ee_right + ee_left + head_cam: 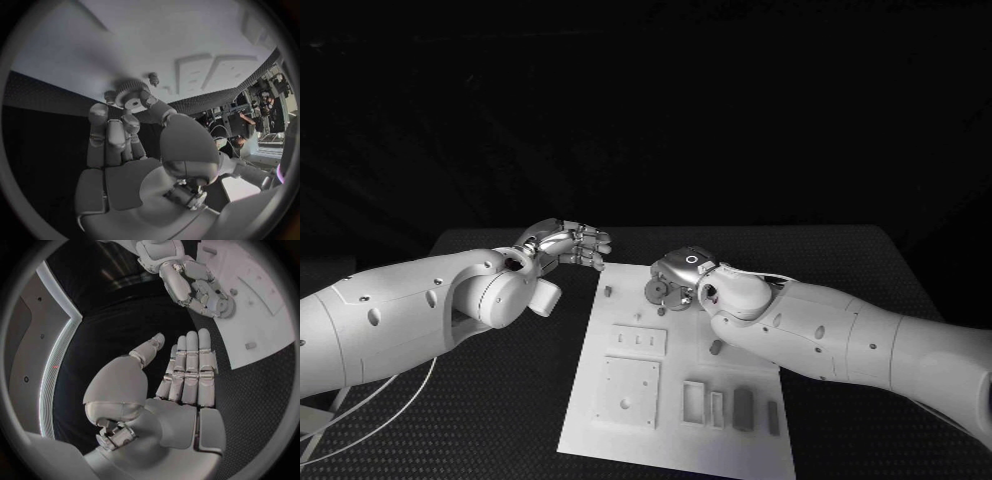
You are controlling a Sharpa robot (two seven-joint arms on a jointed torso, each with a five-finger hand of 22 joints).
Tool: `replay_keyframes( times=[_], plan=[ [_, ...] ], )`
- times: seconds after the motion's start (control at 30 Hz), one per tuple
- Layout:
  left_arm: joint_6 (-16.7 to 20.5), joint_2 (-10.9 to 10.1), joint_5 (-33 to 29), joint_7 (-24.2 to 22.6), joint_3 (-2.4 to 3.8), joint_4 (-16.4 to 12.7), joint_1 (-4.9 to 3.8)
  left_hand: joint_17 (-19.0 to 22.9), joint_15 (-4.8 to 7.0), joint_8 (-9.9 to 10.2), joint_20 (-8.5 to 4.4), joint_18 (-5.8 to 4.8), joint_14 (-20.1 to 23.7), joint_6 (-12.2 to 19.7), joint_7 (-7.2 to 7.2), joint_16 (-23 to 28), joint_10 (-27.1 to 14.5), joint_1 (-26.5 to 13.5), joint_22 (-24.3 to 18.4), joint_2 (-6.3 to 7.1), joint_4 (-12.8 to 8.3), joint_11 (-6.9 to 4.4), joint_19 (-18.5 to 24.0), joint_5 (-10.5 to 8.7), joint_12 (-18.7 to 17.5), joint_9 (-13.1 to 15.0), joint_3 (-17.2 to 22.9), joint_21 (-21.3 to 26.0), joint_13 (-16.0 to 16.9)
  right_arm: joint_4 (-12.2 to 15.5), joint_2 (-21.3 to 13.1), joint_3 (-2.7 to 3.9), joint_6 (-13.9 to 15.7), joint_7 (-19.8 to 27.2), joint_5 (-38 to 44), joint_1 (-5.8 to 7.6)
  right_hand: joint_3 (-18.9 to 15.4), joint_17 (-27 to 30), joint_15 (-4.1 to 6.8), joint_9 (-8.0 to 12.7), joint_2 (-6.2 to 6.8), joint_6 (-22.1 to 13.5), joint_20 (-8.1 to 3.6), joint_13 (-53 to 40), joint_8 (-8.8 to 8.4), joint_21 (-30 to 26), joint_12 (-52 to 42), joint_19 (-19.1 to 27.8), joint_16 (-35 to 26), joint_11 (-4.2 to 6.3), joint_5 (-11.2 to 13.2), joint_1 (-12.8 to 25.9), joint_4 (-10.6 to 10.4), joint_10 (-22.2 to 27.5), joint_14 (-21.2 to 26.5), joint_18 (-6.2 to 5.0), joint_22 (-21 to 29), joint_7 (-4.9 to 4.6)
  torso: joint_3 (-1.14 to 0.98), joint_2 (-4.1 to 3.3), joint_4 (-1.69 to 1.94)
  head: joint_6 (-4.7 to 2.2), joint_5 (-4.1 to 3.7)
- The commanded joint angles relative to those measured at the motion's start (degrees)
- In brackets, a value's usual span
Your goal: Assemble the parts on the task board
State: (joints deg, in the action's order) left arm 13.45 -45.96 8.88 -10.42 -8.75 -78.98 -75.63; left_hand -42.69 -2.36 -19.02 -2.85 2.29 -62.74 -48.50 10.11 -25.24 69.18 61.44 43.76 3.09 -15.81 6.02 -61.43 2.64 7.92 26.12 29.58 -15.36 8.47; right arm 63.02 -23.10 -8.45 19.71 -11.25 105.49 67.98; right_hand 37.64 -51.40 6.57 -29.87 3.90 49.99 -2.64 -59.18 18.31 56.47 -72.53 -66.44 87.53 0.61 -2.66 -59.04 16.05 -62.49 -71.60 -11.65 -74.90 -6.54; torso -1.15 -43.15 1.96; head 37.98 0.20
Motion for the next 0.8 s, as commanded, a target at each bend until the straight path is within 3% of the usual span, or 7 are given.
replay_keyframes(
  times=[0.03,0.23,0.5,0.53,0.57,0.63,0.8],
  plan=[
    [-0.6,0.2,0.1,-0.3,0.05,-0.1,-0.08,-0.1,0.04,0.2,-0.48,0.59,-0.4,-0.1,0.26,0.3,0.5,-0.7,0.1,-0.01,-0.3,0.01,-0.1,0.28,-0.3,-0.1,-0.1,0.4,0.1,-0.2,0.2,-0.01,-0.8,0.0,1.0,-0.13,0.3,0.0,0.36,-1.4,0.15,9.4,-0.27,0.1,0.54,0.2,0.3,0.0,0.0,0.48,-0.2,-0.2,0.1,0.0,-0.1,-3.35,-0.8,1.37,-0.02,0.00,-0.02,-0.01,0.04],
    [-0.6,0.2,0.1,-0.3,0.05,-0.1,-0.08,-0.1,0.04,0.2,-0.48,0.59,-0.4,-0.1,0.26,0.3,0.5,-0.7,0.1,-0.01,-0.3,0.01,-0.1,0.28,-0.3,-0.1,-0.1,0.4,0.1,-0.6,0.6,-0.12,-1.7,0.3,0.4,-0.53,0.3,0.3,0.34,-1.4,0.44,9.2,-0.29,0.1,0.42,0.2,0.5,0.0,0.0,0.44,-0.2,-0.1,0.1,0.0,0.0,-3.35,-0.8,1.32,0.00,-0.03,0.01,0.07,0.05],
    [-0.5,0.0,0.1,-0.3,0.05,-0.3,-0.09,-0.2,0.04,0.3,-0.48,0.59,-0.4,-0.1,0.27,0.4,0.5,-0.7,0.1,0.00,-0.3,0.01,-0.1,0.28,-0.3,-0.1,-0.1,0.4,0.1,-1.2,0.8,-0.23,0.4,0.2,-2.0,-0.54,0.3,1.2,-0.28,-0.5,1.73,6.0,-0.29,0.3,-1.63,-0.1,0.9,0.2,-0.2,-0.37,-0.1,0.2,-0.1,0.5,0.5,-3.35,-0.7,0.36,0.01,0.03,-0.09,0.06,0.14],
    [-0.5,0.0,0.1,-0.3,0.05,-0.3,-0.09,-0.2,0.04,0.3,-0.48,0.59,-0.4,-0.1,0.27,0.4,0.5,-0.7,0.1,0.01,-0.3,0.01,-0.1,0.28,-0.3,-0.1,-0.1,0.4,0.1,-1.1,0.7,-0.23,0.8,0.1,-2.2,-0.54,-0.1,2.0,-0.98,1.5,4.05,-2.7,-0.20,0.4,-6.33,-0.3,1.4,0.2,-0.4,-1.65,-0.4,1.3,-0.6,1.2,1.1,-3.31,-0.6,-1.24,0.01,0.04,-0.09,0.05,0.14],
    [-0.5,-0.1,0.1,-0.3,0.05,-0.3,-0.09,-0.2,0.04,0.3,-0.48,0.59,-0.4,-0.1,0.27,0.4,0.5,-0.7,0.1,0.00,-0.3,0.01,-0.1,0.28,-0.3,-0.1,-0.1,0.4,0.1,-1.0,0.6,-0.23,1.2,0.1,-2.2,-0.54,-0.2,2.2,-1.12,1.8,4.52,-4.4,-0.19,0.4,-7.27,-0.3,1.5,0.2,-0.5,-1.91,-0.5,1.5,-0.7,1.3,1.2,-3.30,-0.5,-1.56,0.01,0.04,-0.10,0.02,0.13],
    [-0.5,-0.1,0.1,-0.3,0.05,-0.4,-0.09,-0.2,0.04,0.3,-0.48,0.59,-0.4,-0.1,0.27,0.4,0.5,-0.7,0.1,0.01,-0.3,0.01,-0.1,0.28,-0.3,-0.1,-0.1,0.4,0.1,-0.7,0.3,-0.23,2.0,0.1,-2.7,-0.54,1.1,2.5,-3.39,1.9,6.53,-4.8,-0.12,0.2,-7.33,-0.6,1.5,0.0,-0.4,-3.59,-0.2,1.1,-2.7,2.2,1.5,-3.35,-0.4,-3.05,0.00,0.03,-0.12,-0.05,0.12],
    [-0.4,-0.4,0.2,-0.3,0.05,-0.6,-0.09,-0.2,0.04,0.3,-0.48,0.59,-0.5,-0.1,0.27,0.4,0.5,-0.7,0.1,0.03,-0.3,0.01,-0.1,0.27,-0.4,-0.1,-0.1,0.4,0.1,-0.1,-0.4,-0.22,3.3,0.4,-3.7,-0.52,1.7,2.7,-4.04,1.9,7.86,-5.7,0.00,0.0,-7.61,-0.6,1.1,-0.1,-0.2,-4.29,-0.2,0.5,-4.5,2.7,1.8,-3.35,-0.5,-3.66,-0.05,0.02,-0.21,-0.16,0.19]
  ],
)
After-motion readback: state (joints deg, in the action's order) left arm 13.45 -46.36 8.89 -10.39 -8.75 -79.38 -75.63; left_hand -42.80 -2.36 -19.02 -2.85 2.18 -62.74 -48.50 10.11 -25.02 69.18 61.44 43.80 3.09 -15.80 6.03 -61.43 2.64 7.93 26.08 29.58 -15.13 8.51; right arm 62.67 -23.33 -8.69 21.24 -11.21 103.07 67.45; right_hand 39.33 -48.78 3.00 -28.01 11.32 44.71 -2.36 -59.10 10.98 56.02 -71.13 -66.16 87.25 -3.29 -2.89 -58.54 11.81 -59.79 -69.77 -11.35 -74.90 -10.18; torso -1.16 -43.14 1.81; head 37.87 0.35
